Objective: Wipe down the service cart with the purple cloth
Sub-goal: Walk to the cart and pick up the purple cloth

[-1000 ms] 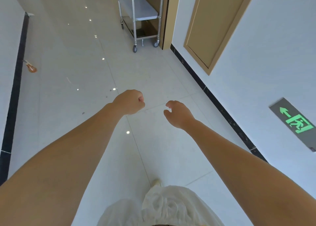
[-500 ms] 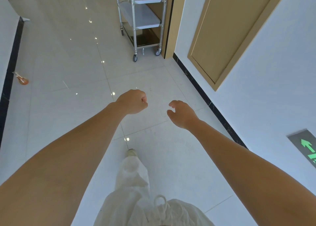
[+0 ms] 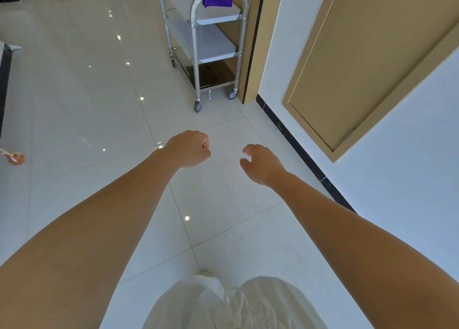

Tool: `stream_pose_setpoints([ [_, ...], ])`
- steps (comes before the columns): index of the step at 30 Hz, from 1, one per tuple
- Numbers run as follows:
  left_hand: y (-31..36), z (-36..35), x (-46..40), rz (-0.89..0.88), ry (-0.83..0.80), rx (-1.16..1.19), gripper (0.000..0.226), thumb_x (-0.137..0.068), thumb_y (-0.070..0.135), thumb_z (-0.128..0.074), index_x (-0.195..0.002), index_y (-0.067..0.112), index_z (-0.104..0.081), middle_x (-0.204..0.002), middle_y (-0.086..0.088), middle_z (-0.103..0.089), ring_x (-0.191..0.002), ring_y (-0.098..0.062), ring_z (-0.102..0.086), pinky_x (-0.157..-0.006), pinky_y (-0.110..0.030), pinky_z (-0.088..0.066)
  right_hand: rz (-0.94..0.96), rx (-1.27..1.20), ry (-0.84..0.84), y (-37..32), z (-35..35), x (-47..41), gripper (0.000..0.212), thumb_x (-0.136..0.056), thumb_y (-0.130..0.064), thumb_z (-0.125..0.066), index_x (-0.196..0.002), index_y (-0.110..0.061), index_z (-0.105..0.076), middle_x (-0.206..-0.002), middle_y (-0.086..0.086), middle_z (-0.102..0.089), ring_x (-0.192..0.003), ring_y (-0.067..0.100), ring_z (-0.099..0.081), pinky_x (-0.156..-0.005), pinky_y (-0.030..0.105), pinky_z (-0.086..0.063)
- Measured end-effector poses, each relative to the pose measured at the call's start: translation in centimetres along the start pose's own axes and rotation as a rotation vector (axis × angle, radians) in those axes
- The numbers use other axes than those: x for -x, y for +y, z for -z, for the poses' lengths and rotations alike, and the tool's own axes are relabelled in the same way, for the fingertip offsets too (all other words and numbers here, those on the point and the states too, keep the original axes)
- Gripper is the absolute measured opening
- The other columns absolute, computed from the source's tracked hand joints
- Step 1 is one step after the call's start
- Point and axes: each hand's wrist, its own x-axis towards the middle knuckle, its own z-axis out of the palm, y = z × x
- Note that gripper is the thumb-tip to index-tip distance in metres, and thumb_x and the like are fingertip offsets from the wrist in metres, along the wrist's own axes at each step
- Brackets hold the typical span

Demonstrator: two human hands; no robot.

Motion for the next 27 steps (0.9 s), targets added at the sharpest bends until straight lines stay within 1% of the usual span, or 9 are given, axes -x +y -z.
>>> stream_pose_setpoints([
  [5, -3.6, 2.9, -5.8, 0.027, 0.011, 0.017, 0.019, -0.088, 0.019, -0.048, -0.099, 0.016, -0.063, -0.102, -0.001, -0.063, -0.091, -0.021, -0.057, -0.08, -0.033, -0.047, 0.004, -0.017, -0.007, -2.3, 1.0, -7.0, 0.042, -0.096, -0.025, -0.041, -0.137, -0.015, -0.041, -0.137, 0.004, -0.047, -0.125, 0.021, -0.043, -0.098, 0.031, -0.037],
  [9, -5.4, 4.3, -10.8, 0.027, 0.022, 0.051, 0.019, -0.089, 0.019, -0.049, -0.101, 0.014, -0.063, -0.101, -0.003, -0.064, -0.091, -0.021, -0.058, -0.079, -0.032, -0.048, 0.003, -0.033, -0.009, -2.8, 2.1, -12.7, 0.041, -0.096, -0.025, -0.041, -0.136, -0.015, -0.041, -0.136, 0.004, -0.047, -0.124, 0.021, -0.043, -0.099, 0.032, -0.037],
  [13, -7.2, 5.5, -16.5, 0.031, -0.001, 0.032, 0.018, -0.089, 0.02, -0.049, -0.101, 0.016, -0.062, -0.101, -0.002, -0.063, -0.089, -0.02, -0.057, -0.079, -0.032, -0.047, 0.009, -0.034, -0.02, -3.0, 3.0, -19.2, 0.041, -0.096, -0.025, -0.041, -0.135, -0.015, -0.042, -0.137, 0.004, -0.046, -0.125, 0.021, -0.043, -0.1, 0.032, -0.036],
  [17, -8.4, 8.0, -24.0, 0.015, 0.02, -0.016, 0.019, -0.09, 0.021, -0.049, -0.102, 0.015, -0.062, -0.102, -0.003, -0.063, -0.091, -0.02, -0.057, -0.079, -0.03, -0.046, 0.037, -0.036, -0.025, -2.8, 5.2, -27.1, 0.04, -0.097, -0.026, -0.042, -0.135, -0.015, -0.042, -0.138, 0.004, -0.046, -0.125, 0.021, -0.043, -0.101, 0.03, -0.035],
  [21, -8.8, 11.2, -32.5, 0.017, 0.031, -0.014, 0.019, -0.091, 0.02, -0.048, -0.103, 0.013, -0.062, -0.101, -0.005, -0.062, -0.091, -0.02, -0.056, -0.076, -0.027, -0.041, 0.043, -0.025, -0.054, -2.6, 8.1, -35.7, 0.039, -0.098, -0.028, -0.041, -0.135, -0.015, -0.042, -0.141, 0.005, -0.044, -0.128, 0.023, -0.041, -0.106, 0.034, -0.033],
  [24, -9.2, 13.4, -38.6, 0.048, 0.023, 0.005, 0.019, -0.09, 0.018, -0.048, -0.099, 0.012, -0.063, -0.098, -0.008, -0.063, -0.088, -0.021, -0.057, -0.074, -0.028, -0.043, 0.053, -0.028, -0.075, -2.7, 10.3, -41.6, 0.04, -0.098, -0.029, -0.04, -0.136, -0.015, -0.041, -0.143, 0.005, -0.042, -0.131, 0.023, -0.039, -0.108, 0.034, -0.031],
  [27, -9.5, 15.2, -44.1, 0.066, 0.044, 0.023, 0.019, -0.088, 0.018, -0.048, -0.099, 0.011, -0.062, -0.095, -0.008, -0.063, -0.087, -0.022, -0.057, -0.077, -0.031, -0.046, 0.065, -0.038, -0.071, -2.9, 12.5, -47.1, 0.041, -0.098, -0.029, -0.04, -0.137, -0.015, -0.04, -0.144, 0.005, -0.04, -0.131, 0.023, -0.039, -0.108, 0.034, -0.031],
])
